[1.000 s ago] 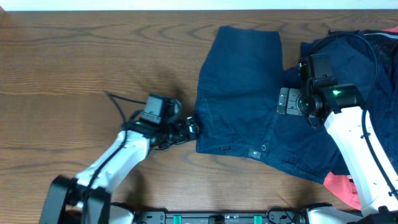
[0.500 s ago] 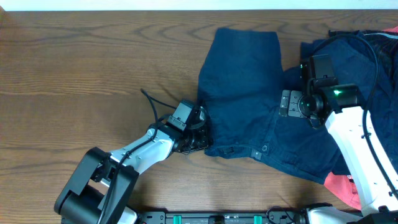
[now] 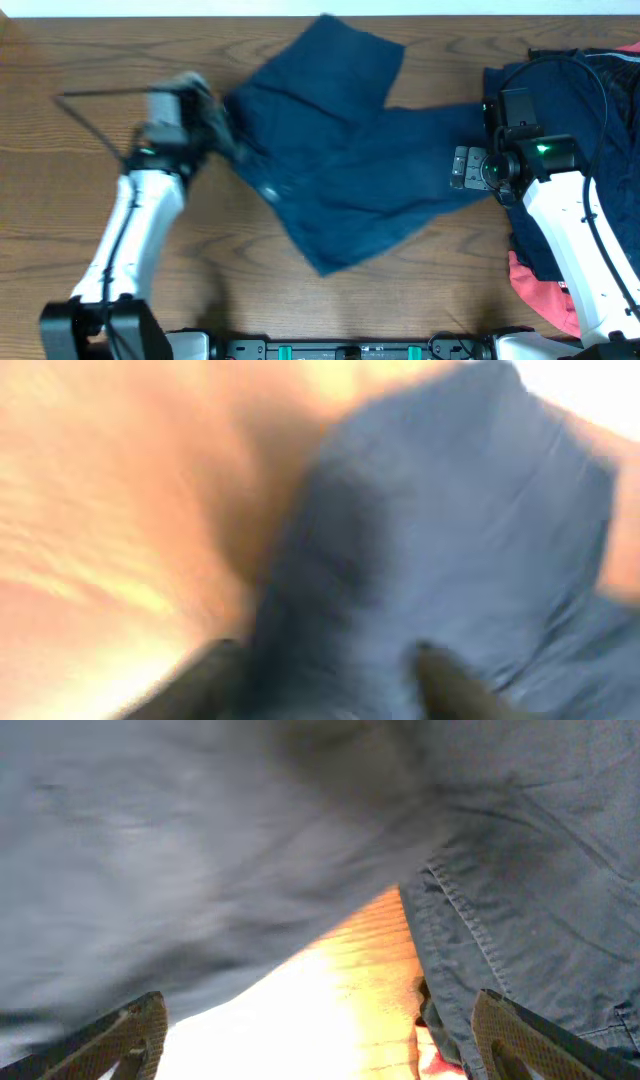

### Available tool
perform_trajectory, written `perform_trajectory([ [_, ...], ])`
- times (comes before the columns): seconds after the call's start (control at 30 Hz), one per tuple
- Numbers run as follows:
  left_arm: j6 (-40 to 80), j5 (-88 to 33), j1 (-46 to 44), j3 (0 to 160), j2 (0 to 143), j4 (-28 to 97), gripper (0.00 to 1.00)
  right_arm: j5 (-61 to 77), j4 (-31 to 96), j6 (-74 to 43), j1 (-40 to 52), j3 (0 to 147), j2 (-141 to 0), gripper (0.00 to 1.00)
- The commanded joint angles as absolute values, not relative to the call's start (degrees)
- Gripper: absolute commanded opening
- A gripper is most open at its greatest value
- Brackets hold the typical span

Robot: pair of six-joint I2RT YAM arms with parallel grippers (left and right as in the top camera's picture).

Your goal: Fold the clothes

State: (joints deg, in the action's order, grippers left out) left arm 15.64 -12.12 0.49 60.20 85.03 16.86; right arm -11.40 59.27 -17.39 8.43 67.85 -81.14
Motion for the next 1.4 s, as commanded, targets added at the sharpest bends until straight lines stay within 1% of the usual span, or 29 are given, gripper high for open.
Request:
perform_trajectory([
  [0.0, 11.8, -26.3, 3.7, 64.2, 83.4, 22.5, 0.98, -12.2, 59.4, -17.7, 7.9, 68.5, -80.5, 0.96],
  [0.1, 11.9, -33.6, 3.5, 64.1, 83.5, 33.2, 0.98, -12.2, 59.4, -17.7, 7.9, 68.5, -80.5, 0.99],
  [0.17, 12.3, -33.9, 2.3, 63.7, 83.7, 42.7, 0.98, -12.2, 59.4, -17.4, 7.9, 68.5, -80.5, 0.99],
  [0.27, 12.3, -33.9, -0.4, 62.1, 84.1, 53.5, 0.98, -12.3, 60.7, -17.1, 7.9, 68.5, -80.5, 0.98],
  [0.4, 15.3, -33.9, -5.5, 57.4, 84.2, 58.2, 0.98, -12.2, 62.1, -17.2, 7.3, 68.4, -80.5, 0.97],
  [0.5, 22.0, -33.9, -10.0, 52.3, 84.2, 56.4, 0.98, -12.2, 62.0, -17.1, 6.9, 68.4, -80.5, 0.98],
  [0.63, 31.4, -33.9, -15.2, 45.2, 84.2, 49.5, 0.98, -12.2, 62.2, -17.1, 6.8, 68.4, -80.5, 0.98],
  [0.8, 43.9, -33.9, -19.3, 38.0, 84.2, 38.2, 0.98, -12.2, 62.5, -17.1, 6.7, 68.4, -80.5, 0.99],
  [0.97, 54.1, -33.8, -21.0, 32.1, 84.2, 24.3, 0.99, -12.2, 62.6, -17.1, 6.7, 68.4, -80.5, 0.99],
  [1.07, 57.8, -33.8, -21.0, 30.9, 84.2, 23.2, 0.92, -12.2, 62.6, -17.1, 6.7, 68.4, -80.5, 0.99],
  [1.13, 58.0, -33.8, -21.0, 30.7, 84.2, 23.2, 0.89, -12.2, 62.6, -17.1, 6.7, 68.4, -80.5, 0.99],
  [1.17, 58.0, -33.8, -21.0, 30.7, 84.2, 23.2, 0.86, -12.2, 62.6, -17.1, 6.7, 68.4, -80.5, 0.99],
  [1.23, 58.0, -33.9, -21.0, 30.7, 84.2, 23.3, 0.71, -12.2, 62.6, -17.1, 6.7, 68.4, -80.5, 0.99],
  [1.27, 58.0, -33.9, -21.0, 30.7, 84.2, 23.5, 0.59, -12.2, 62.6, -17.1, 6.7, 68.4, -80.5, 0.99],
  [1.3, 58.0, -33.9, -21.0, 30.7, 84.2, 23.9, 0.43, -12.2, 62.6, -17.1, 6.7, 68.4, -80.5, 0.99],
  [1.37, 58.0, -33.9, -21.0, 30.7, 84.2, 25.3, 0.21, -12.2, 62.7, -17.1, 6.7, 68.4, -80.5, 0.99],
])
